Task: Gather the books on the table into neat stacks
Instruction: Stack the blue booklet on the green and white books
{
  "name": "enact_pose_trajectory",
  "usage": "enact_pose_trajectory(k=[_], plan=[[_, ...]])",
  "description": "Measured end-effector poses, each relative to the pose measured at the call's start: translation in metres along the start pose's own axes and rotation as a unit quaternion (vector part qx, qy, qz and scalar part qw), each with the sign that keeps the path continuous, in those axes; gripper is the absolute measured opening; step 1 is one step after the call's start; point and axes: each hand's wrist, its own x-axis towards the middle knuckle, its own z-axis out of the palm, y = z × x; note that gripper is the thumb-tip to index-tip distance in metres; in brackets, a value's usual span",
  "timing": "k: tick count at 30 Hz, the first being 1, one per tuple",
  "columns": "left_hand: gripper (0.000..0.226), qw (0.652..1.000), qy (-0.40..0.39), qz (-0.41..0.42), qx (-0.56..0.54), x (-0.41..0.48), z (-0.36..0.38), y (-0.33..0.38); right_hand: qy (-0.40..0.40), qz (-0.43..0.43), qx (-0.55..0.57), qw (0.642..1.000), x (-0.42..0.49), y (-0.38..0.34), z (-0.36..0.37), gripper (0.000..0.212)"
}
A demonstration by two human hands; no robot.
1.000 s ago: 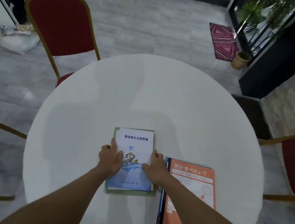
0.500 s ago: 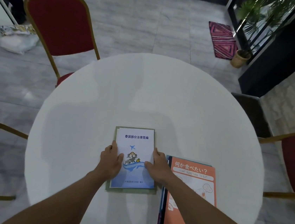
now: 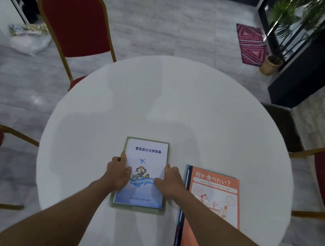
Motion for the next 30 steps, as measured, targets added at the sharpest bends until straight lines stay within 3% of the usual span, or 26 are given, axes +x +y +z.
enact_pose_trajectory(k=[10,13,16,20,22,24,27,30], plan=[[0.066,0.999,-0.020,-0.018,0.043,-0.043,-0.003,-0.023,-0.027,-0.031,-0.023,0.999,-0.038,-0.004,0.039,0.062],[0.074,0.993,0.006,0.008,0.116,-0.048,-0.004,-0.016,-0.035,-0.040,-0.005,0.999,-0.043,0.001,0.029,0.065],[0.067,0.978,0.046,0.070,0.191,-0.050,0.002,0.010,0.001,-0.046,0.008,0.999,-0.047,0.014,0.007,0.069],[0.063,0.980,0.092,0.141,0.104,-0.058,0.026,0.068,0.094,-0.030,0.015,0.995,-0.052,0.055,-0.027,0.059],[0.058,0.979,0.071,0.170,0.092,-0.060,0.046,0.094,0.152,-0.015,-0.009,0.988,-0.055,0.082,-0.042,0.052],[0.055,0.980,0.028,0.175,0.093,-0.062,0.067,0.115,0.199,0.013,-0.048,0.979,-0.059,0.111,-0.054,0.060],[0.058,0.989,-0.043,0.110,0.088,-0.068,0.095,0.139,0.204,0.094,-0.022,0.974,-0.067,0.153,-0.064,0.086],[0.058,0.995,-0.060,0.059,0.054,-0.074,0.115,0.153,0.197,0.171,0.043,0.964,-0.071,0.183,-0.061,0.092]])
